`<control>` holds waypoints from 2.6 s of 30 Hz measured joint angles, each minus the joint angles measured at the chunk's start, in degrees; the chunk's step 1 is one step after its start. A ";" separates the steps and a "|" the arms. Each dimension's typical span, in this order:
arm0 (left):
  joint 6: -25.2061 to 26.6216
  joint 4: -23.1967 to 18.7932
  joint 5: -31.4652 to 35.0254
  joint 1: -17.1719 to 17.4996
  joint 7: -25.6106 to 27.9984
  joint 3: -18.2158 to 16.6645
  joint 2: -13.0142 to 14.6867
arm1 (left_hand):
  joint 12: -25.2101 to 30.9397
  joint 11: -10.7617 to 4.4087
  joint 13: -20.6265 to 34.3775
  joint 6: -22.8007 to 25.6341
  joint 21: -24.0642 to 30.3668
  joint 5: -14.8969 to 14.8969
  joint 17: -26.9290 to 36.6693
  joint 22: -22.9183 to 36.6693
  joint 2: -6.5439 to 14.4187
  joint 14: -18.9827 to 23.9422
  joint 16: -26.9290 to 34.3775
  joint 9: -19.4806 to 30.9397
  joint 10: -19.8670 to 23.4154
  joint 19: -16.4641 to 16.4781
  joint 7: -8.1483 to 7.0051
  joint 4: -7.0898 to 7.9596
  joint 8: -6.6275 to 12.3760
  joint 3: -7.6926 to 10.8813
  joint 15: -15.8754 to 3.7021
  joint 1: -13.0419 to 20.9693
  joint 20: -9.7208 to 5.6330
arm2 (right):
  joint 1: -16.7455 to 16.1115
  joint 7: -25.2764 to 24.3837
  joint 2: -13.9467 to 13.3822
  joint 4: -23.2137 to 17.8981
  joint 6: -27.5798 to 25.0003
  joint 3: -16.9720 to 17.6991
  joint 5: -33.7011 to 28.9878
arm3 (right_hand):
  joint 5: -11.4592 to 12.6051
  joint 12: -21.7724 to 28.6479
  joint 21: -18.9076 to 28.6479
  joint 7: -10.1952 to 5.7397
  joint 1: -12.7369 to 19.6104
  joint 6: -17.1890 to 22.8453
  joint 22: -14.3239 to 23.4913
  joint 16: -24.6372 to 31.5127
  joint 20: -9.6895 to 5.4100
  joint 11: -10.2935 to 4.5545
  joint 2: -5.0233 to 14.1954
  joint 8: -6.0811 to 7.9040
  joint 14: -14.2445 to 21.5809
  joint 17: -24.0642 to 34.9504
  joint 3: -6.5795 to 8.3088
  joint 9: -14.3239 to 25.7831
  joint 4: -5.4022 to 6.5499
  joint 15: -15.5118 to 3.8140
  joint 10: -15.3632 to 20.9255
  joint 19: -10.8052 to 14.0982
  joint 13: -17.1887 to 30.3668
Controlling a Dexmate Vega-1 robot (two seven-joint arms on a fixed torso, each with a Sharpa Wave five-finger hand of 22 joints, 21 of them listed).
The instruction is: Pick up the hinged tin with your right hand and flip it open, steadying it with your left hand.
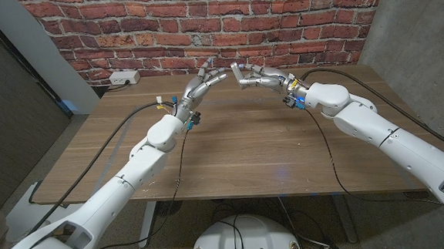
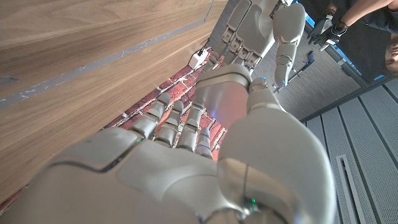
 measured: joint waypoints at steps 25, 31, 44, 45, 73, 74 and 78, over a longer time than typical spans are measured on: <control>-0.76 -0.40 0.61 -0.33 -0.91 0.16 0.28 | -0.23 0.21 0.26 0.22 0.00 0.48 -0.01 -0.01 0.37 -0.62 -0.23 0.30 -0.22 -0.29 0.21 0.23 0.42 -0.22 0.62 0.36 0.30 | 0.07 -0.24 -0.18 -0.28 0.25 -0.24 -1.15 | -0.02 -0.31 0.00 0.00 -0.04 0.00 0.00 0.00 0.00 -0.02 -0.11 0.00 0.00 0.00 0.00 0.00 0.00 0.00 -0.01 0.00 0.32; -0.80 -0.36 0.63 -0.38 -1.12 0.24 0.39 | -0.23 0.21 0.26 0.22 0.00 0.52 -0.01 -0.01 0.37 -0.38 -0.23 0.21 -0.22 -0.29 0.21 0.42 0.66 -0.41 0.38 0.36 0.30 | 0.03 -0.35 -0.27 -0.63 0.69 -0.23 -1.30 | -0.05 -0.33 0.01 0.00 -0.02 0.00 0.00 0.00 0.00 -0.02 -0.11 0.00 0.00 0.01 0.00 0.00 0.00 0.00 -0.01 0.00 0.32; -0.73 0.13 0.42 -1.03 -2.56 0.72 0.28 | -0.23 0.23 0.53 0.22 0.00 0.74 -0.01 -0.01 0.37 0.13 -0.22 0.13 0.84 0.05 0.21 0.55 0.88 -0.54 0.31 0.36 0.62 | -0.28 -0.26 -0.46 -1.36 1.17 0.02 -1.51 | -0.19 -0.68 0.01 0.00 0.46 0.00 0.00 0.00 0.00 -0.03 0.02 0.00 0.00 0.01 0.00 0.00 0.00 0.00 -0.01 0.00 0.53; -0.73 0.13 0.37 -1.03 -2.65 0.72 0.28 | -0.23 0.31 0.53 0.22 0.00 0.74 -0.01 -0.01 0.37 0.13 -0.22 0.13 0.92 0.05 0.21 0.55 0.88 -0.54 0.31 0.36 0.62 | -0.27 -0.26 -0.46 -1.37 1.17 0.02 -1.51 | -0.08 -0.64 0.01 0.00 0.52 0.00 0.00 0.00 0.00 -0.03 -0.05 0.00 0.00 0.01 0.00 0.00 0.00 0.00 -0.01 0.00 0.53; -0.70 1.92 2.46 -3.25 -2.84 2.08 -0.62 | 0.01 0.28 1.06 0.01 0.00 0.96 -0.02 -0.02 1.52 1.37 0.05 0.14 2.72 0.53 0.00 0.79 1.45 -0.78 0.31 1.51 0.68 | 0.14 0.08 -0.37 -1.03 1.71 -0.14 -2.61 | 0.00 -0.49 0.01 -0.50 0.67 0.93 0.00 -0.30 0.00 0.18 -0.21 0.00 0.00 0.01 -0.31 0.00 -0.31 0.00 0.20 0.00 0.82; -0.70 1.90 2.54 -3.24 -2.67 2.08 -0.61 | 0.12 0.23 1.06 0.01 0.00 0.96 -0.02 -0.02 1.52 1.58 0.05 0.14 2.94 0.57 0.00 0.79 1.45 -0.78 0.09 1.51 0.71 | 0.19 0.07 -0.37 -1.02 1.72 -0.18 -2.68 | -0.01 -0.51 0.01 -0.50 0.67 0.92 0.00 -0.30 0.00 0.18 -0.21 0.00 0.00 0.01 -0.31 0.00 -0.32 0.00 0.20 0.00 0.82; -0.64 1.68 2.81 -3.06 -2.15 2.08 -0.62 | 0.44 0.20 1.06 0.22 0.00 0.96 -0.02 -0.02 1.73 2.50 0.05 0.14 3.68 0.70 -0.22 0.79 1.67 -0.78 -0.01 1.72 0.57 | 0.26 -0.05 -0.36 -1.02 1.75 -0.29 -3.03 | -0.01 -0.53 -0.08 -0.50 0.67 0.92 0.00 -0.30 -0.21 0.18 -0.22 0.00 0.00 0.01 -0.56 0.00 -0.07 0.00 0.20 -0.22 1.04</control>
